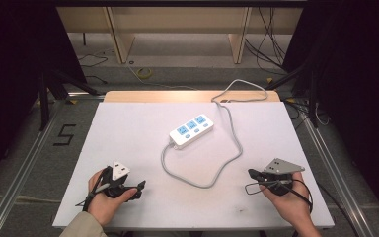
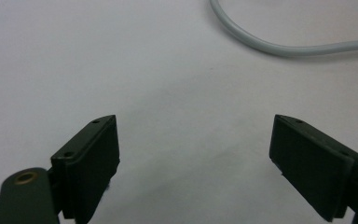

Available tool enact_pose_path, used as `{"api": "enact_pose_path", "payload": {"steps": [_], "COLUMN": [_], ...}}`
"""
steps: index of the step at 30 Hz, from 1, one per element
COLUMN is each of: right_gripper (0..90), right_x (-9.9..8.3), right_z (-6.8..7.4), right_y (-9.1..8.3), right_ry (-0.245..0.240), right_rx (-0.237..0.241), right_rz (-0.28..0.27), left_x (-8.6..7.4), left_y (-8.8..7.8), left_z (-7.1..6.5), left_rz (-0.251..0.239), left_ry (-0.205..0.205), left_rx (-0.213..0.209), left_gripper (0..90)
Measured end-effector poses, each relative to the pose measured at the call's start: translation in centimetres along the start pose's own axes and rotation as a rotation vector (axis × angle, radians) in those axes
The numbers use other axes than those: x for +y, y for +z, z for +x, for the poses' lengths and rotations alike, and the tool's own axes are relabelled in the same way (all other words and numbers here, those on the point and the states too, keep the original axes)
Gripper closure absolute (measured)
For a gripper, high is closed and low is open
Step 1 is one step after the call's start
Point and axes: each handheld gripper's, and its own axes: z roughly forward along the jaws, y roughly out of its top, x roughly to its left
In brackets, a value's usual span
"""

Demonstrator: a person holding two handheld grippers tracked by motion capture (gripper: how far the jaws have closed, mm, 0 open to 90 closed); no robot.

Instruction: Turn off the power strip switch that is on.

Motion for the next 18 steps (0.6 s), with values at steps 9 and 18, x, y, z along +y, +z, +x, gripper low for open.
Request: {"api": "enact_pose_path", "payload": {"steps": [9, 18], "right_gripper": [90.0, 90.0], "right_x": [1.2, 2.2], "right_z": [0.0, -0.2], "right_y": [0.7, 1.5], "right_ry": [-0.009, -0.005], "right_rx": [-0.005, -0.007], "right_rz": [0.003, 0.017], "left_x": [0.0, 0.1], "left_y": [-0.1, -0.1], "left_z": [0.0, -0.1], "left_rz": [-0.006, -0.01], "left_ry": [0.007, 0.007], "left_rx": [0.01, 0.015], "left_gripper": [15.7, 15.8]}}
